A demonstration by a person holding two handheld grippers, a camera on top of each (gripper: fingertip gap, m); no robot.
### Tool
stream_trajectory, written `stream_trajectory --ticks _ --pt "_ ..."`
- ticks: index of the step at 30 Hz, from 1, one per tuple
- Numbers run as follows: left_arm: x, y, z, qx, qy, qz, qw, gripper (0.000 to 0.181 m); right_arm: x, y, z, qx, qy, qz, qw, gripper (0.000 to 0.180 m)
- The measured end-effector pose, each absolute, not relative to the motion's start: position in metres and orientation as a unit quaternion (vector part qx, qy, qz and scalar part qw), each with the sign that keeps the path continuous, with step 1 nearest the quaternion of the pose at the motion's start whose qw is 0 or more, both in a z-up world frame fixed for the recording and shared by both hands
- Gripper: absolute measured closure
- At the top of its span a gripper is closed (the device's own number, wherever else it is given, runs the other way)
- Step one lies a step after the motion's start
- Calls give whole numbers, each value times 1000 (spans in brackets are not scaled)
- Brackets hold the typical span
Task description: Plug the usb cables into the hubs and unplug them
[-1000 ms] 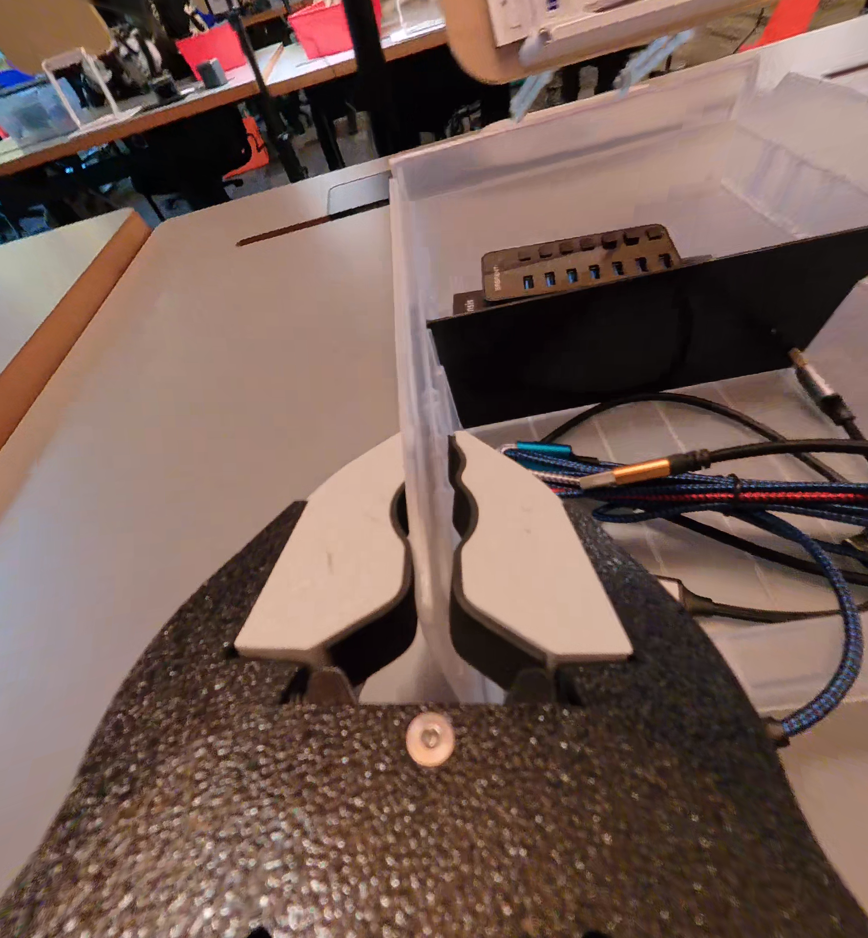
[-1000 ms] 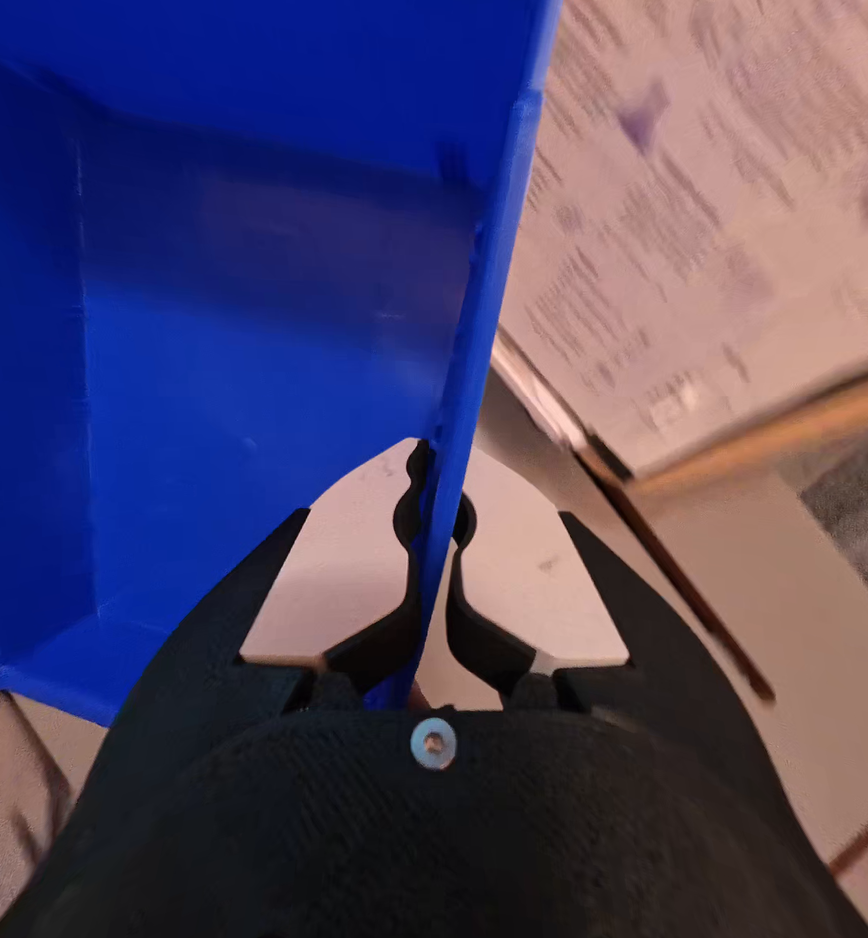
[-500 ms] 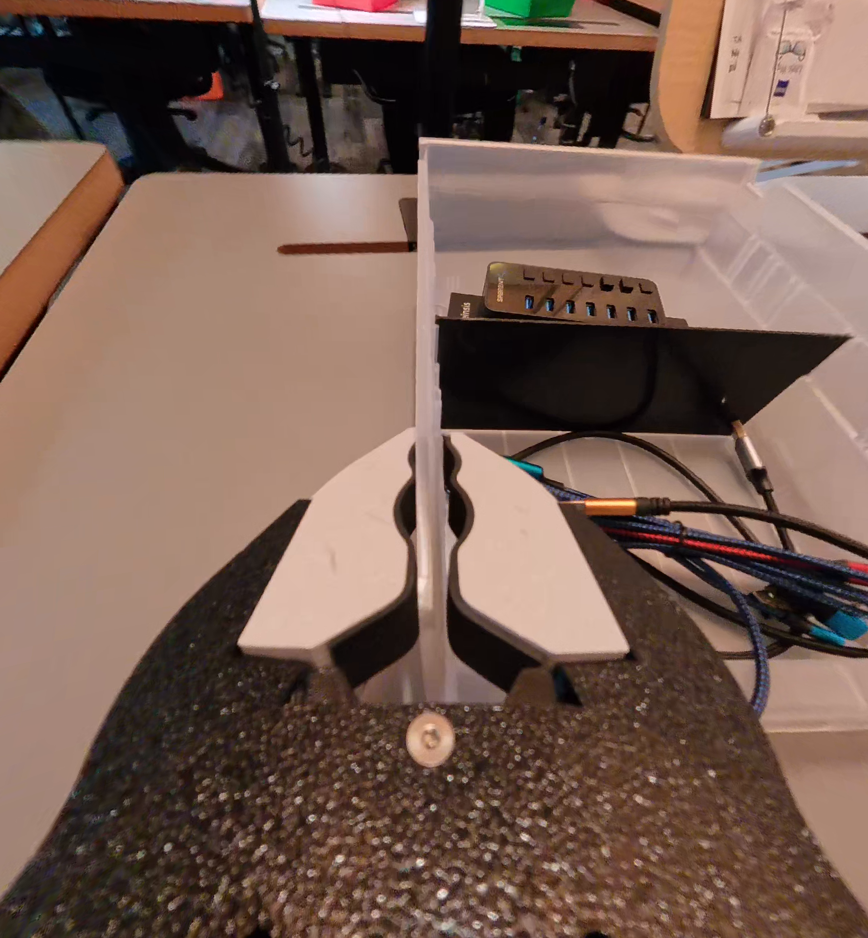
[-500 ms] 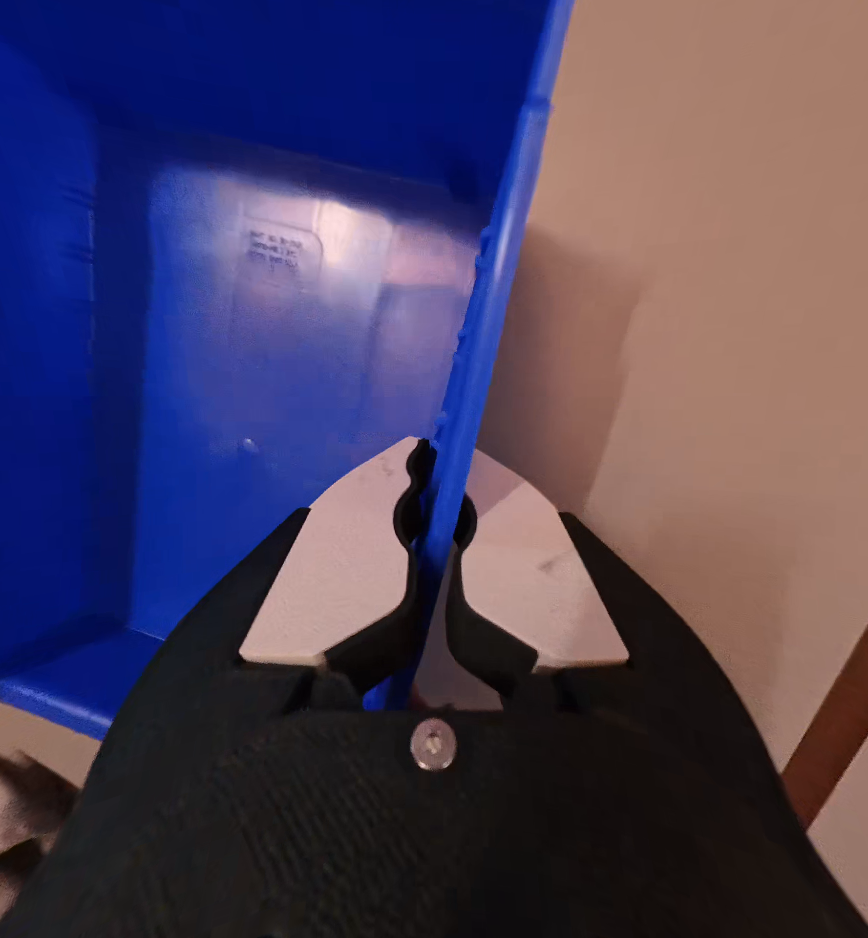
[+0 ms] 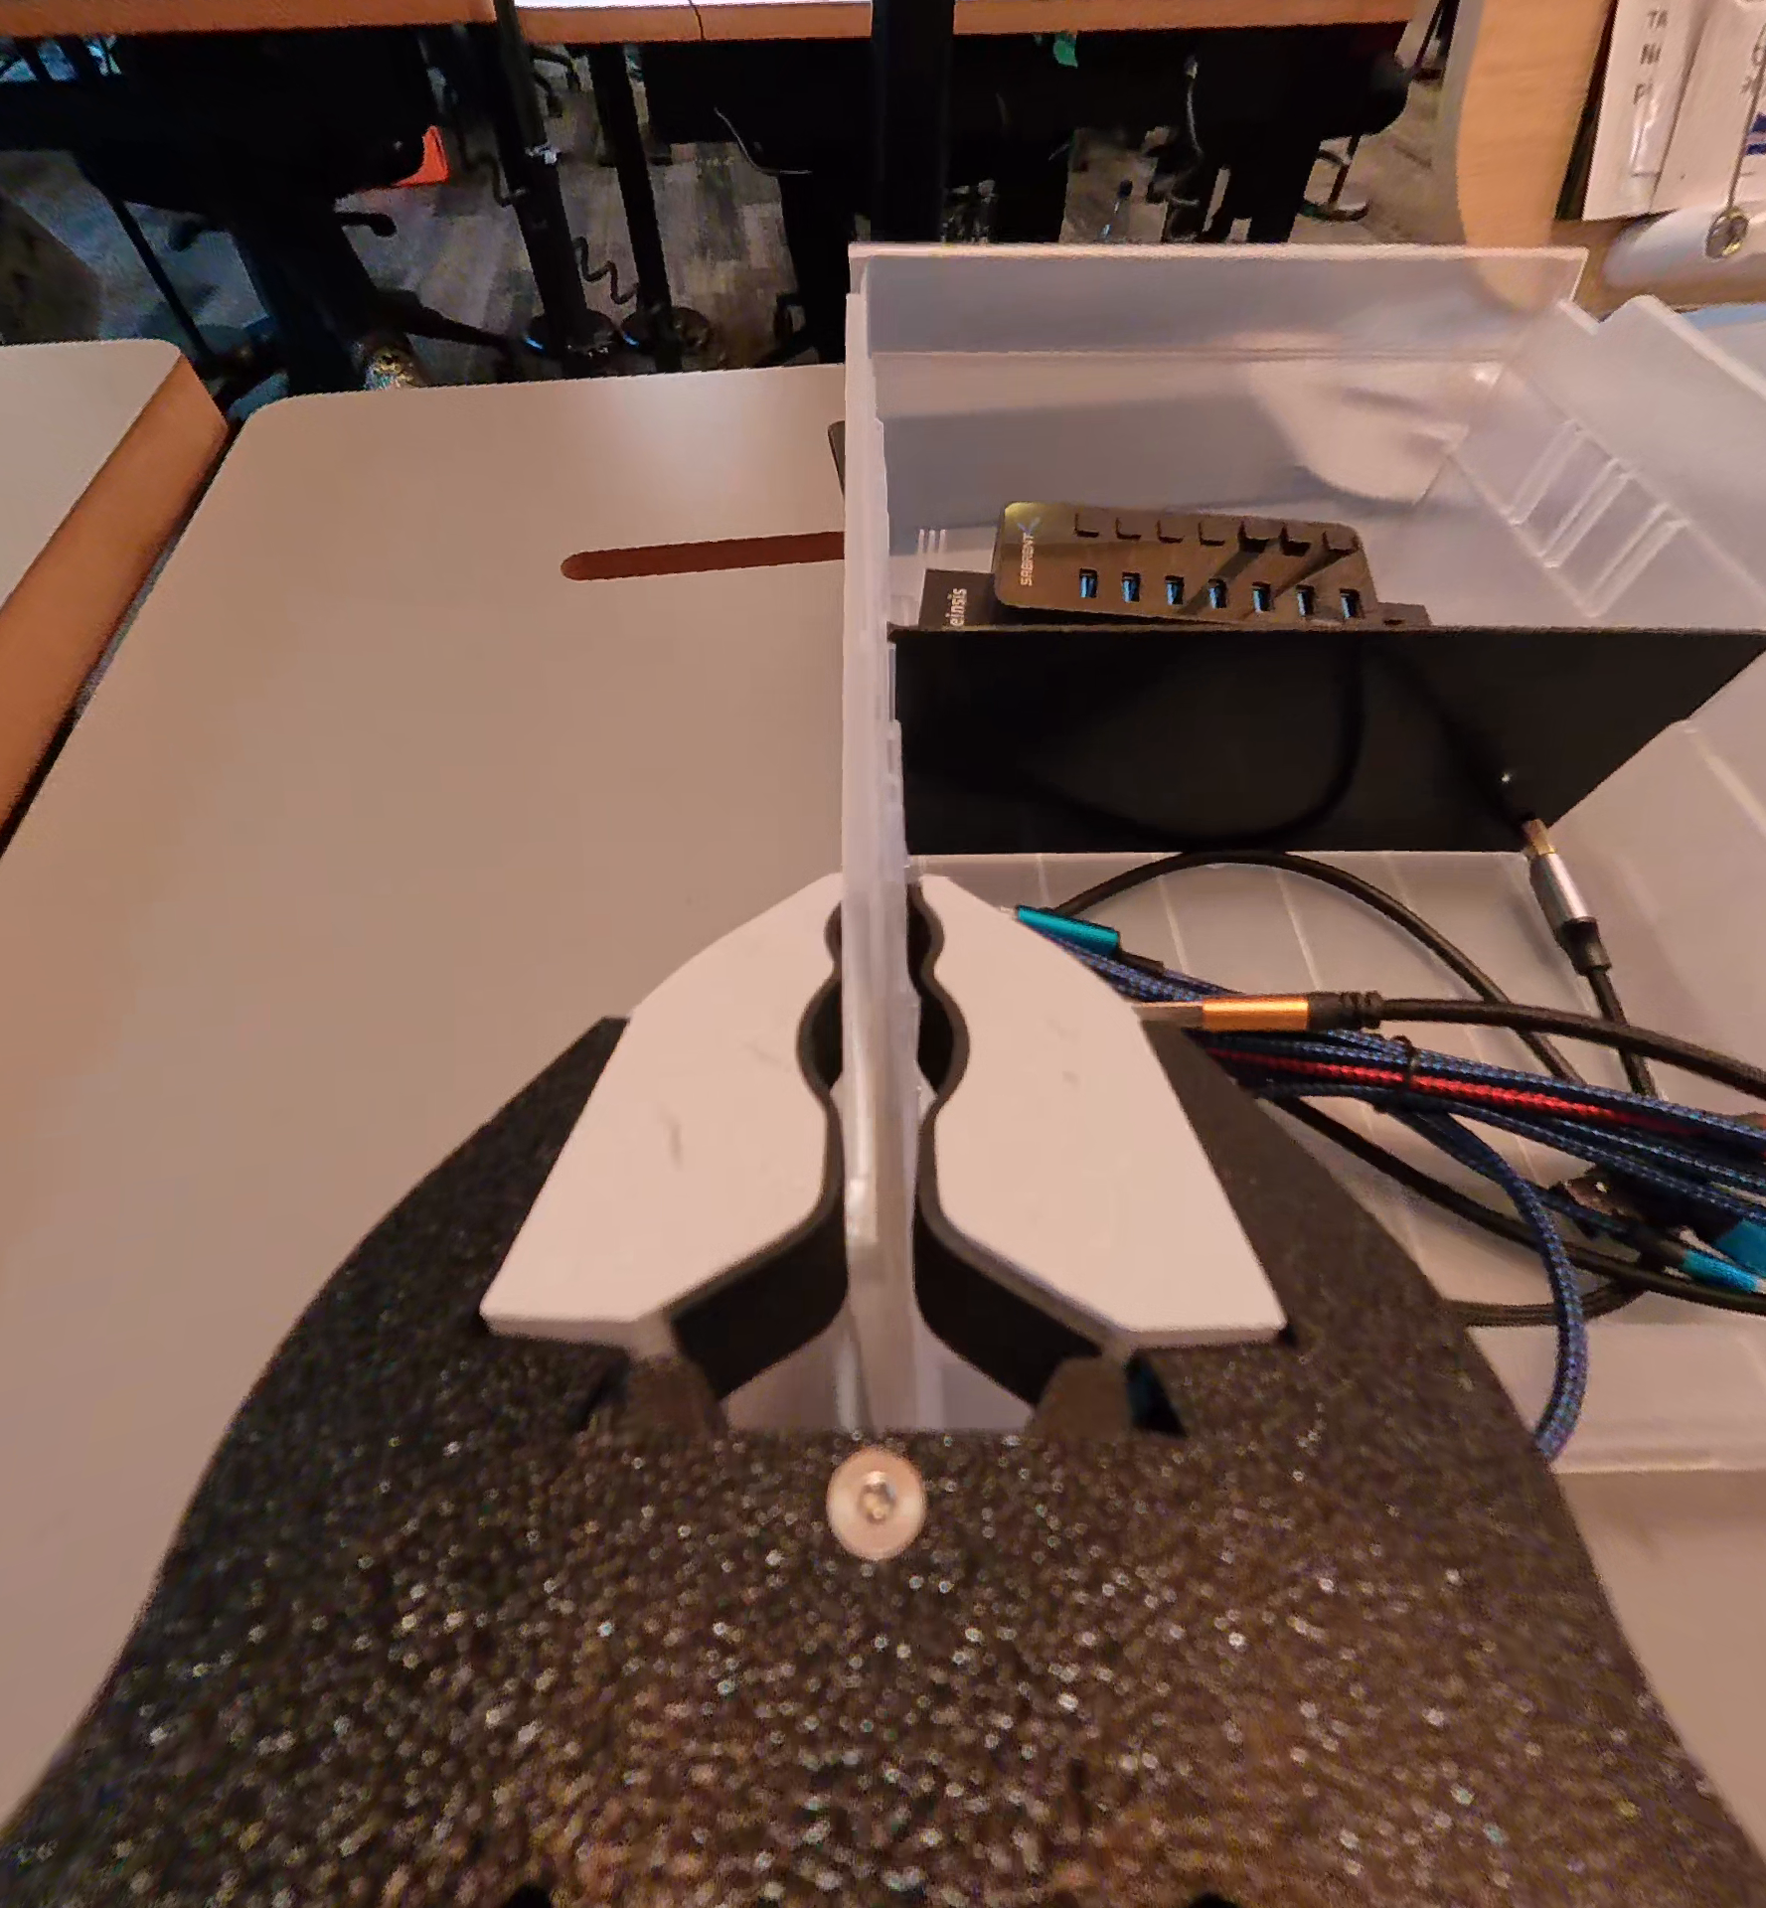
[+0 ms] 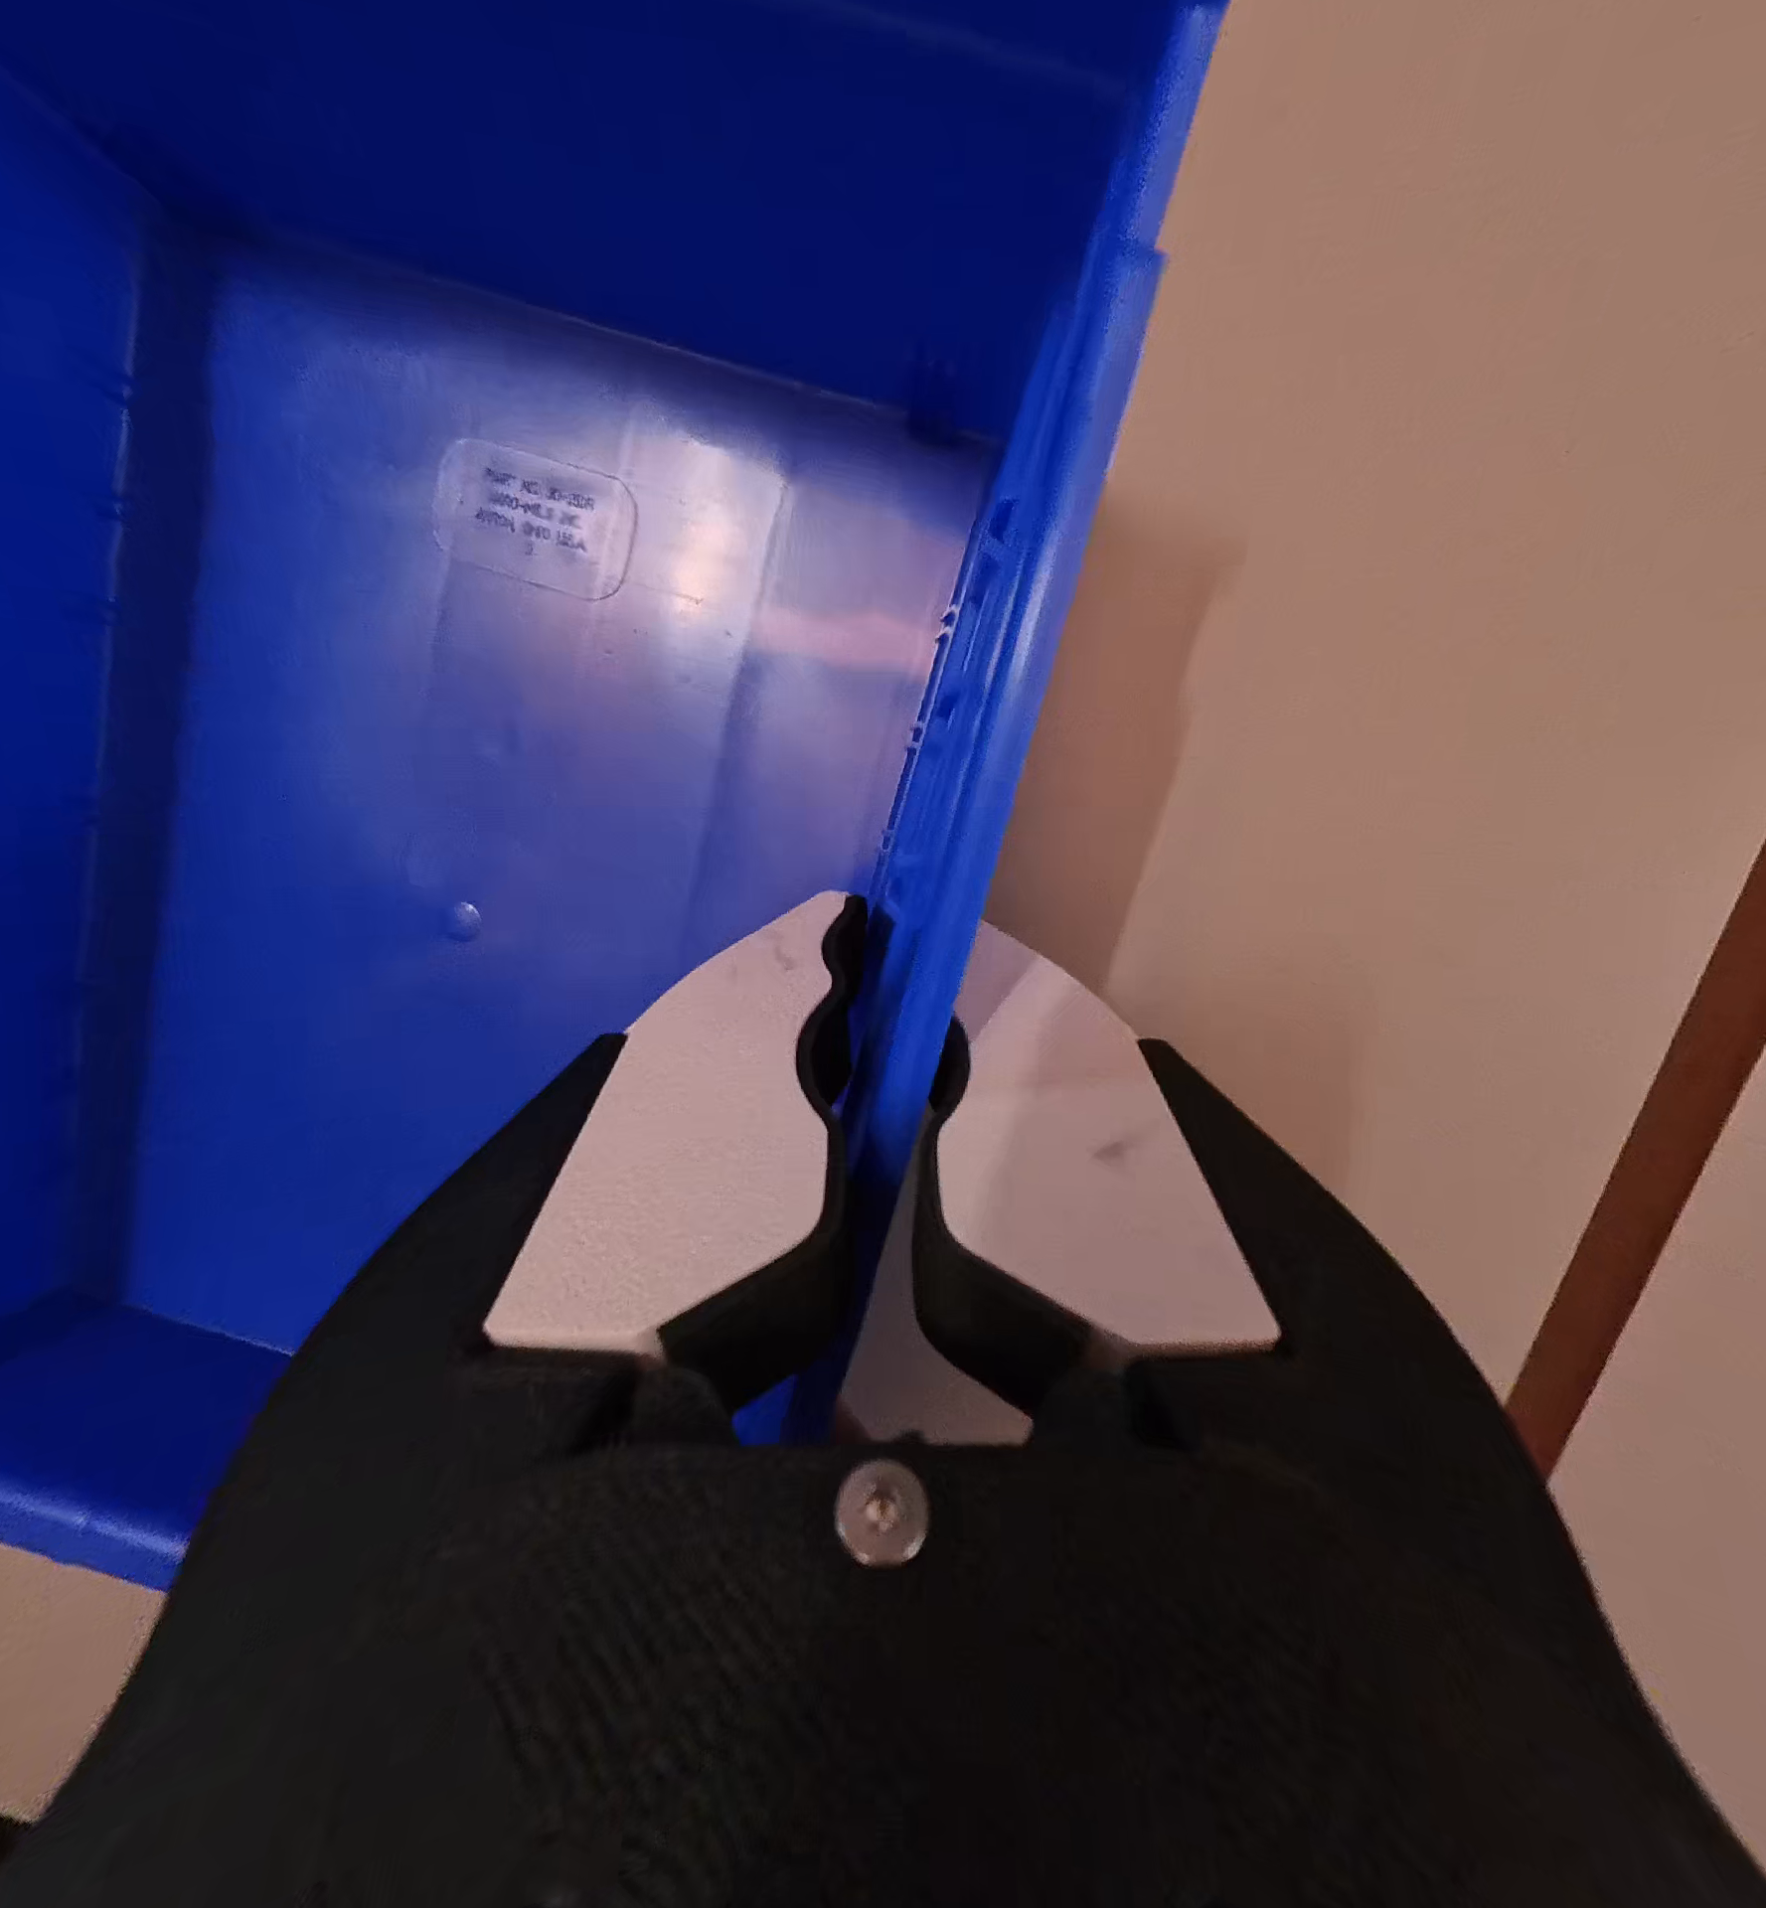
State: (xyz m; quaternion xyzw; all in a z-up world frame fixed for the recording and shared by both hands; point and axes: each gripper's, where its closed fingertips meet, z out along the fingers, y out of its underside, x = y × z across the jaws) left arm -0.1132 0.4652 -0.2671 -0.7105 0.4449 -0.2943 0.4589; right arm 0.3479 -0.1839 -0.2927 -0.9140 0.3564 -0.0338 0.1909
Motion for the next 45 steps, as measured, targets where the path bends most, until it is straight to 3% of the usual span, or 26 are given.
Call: stream_trajectory --ticks 1,3,8,12,17,21,25,28,30,32,34,39,45 --pt "-114 465 -268 -712 451 -286 457 171 349 -183 -292 -911 358 -35 203 171" --pt "-116 467 -266 -714 461 -262 458 167 346 -180 -288 -904 362 -25 226 162" --pt "-115 467 -187 -629 511 -197 551 140 354 -204 -243 -881 351 -142 284 104" --pt "-75 435 -148 -531 666 -173 495 113 295 -163 -185 -858 256 -143 422 94" --pt "-16 436 -161 -441 809 -32 386 95 178 -75 -167 -836 75 -84 537 86" --pt "22 439 -201 -401 873 36 275 94 120 -31 -180 -826 8 -52 561 79" --pt "40 464 -244 -355 903 136 201 91 113 -25 -196 -851 -16 -92 516 74" --pt "55 465 -267 -349 913 130 166 95 113 -29 -199 -852 -24 -89 515 74" --pt "53 455 -278 -340 928 104 109 111 111 -30 -200 -851 -25 -71 520 73" --pt "57 456 -278 -361 922 105 97 102 108 -30 -199 -845 -24 -53 532 73" --pt "41 454 -280 -363 924 120 25 101 108 -30 -202 -845 -22 -40 533 74" --pt "41 463 -295 -313 935 156 53 90 114 -32 -217 -859 -22 -54 508 74" --pt "33 472 -316 -294 941 160 56 112 113 -28 -225 -864 -27 -57 499 77"
